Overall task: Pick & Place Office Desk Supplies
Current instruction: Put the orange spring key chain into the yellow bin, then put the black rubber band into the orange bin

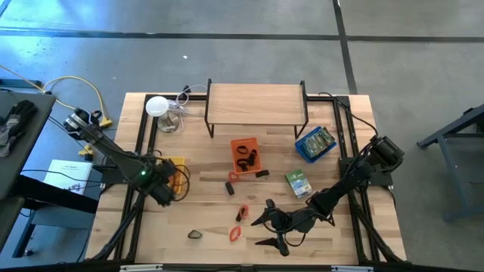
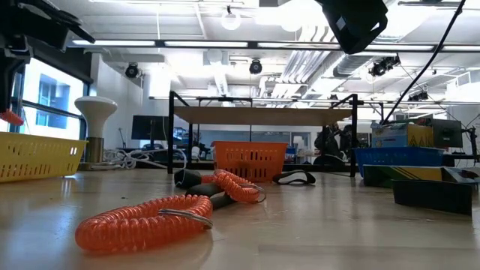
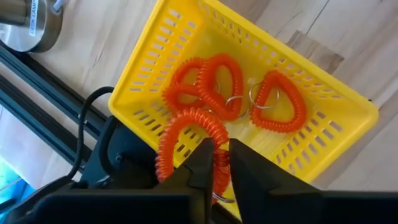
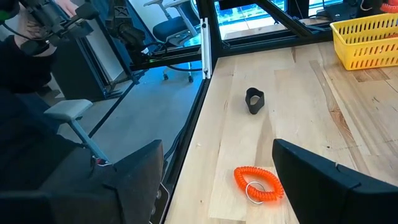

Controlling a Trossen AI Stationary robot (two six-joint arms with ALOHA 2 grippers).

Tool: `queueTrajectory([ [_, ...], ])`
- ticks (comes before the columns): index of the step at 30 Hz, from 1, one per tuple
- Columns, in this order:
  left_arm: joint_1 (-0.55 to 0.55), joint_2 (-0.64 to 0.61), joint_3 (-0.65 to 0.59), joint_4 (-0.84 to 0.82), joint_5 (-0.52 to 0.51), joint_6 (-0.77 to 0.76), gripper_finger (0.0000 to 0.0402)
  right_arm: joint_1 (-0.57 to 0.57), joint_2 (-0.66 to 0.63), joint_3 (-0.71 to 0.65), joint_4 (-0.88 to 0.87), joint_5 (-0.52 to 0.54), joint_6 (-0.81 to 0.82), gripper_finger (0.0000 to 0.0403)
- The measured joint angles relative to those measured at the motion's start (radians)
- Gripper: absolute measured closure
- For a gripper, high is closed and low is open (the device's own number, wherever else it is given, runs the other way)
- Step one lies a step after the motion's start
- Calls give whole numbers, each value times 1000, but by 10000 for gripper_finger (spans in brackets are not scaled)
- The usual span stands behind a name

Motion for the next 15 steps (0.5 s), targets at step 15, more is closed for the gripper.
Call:
queueTrajectory([
  [15,-1,35,7,23,-190,148,267,0,0,0,0,0,0,113],
])
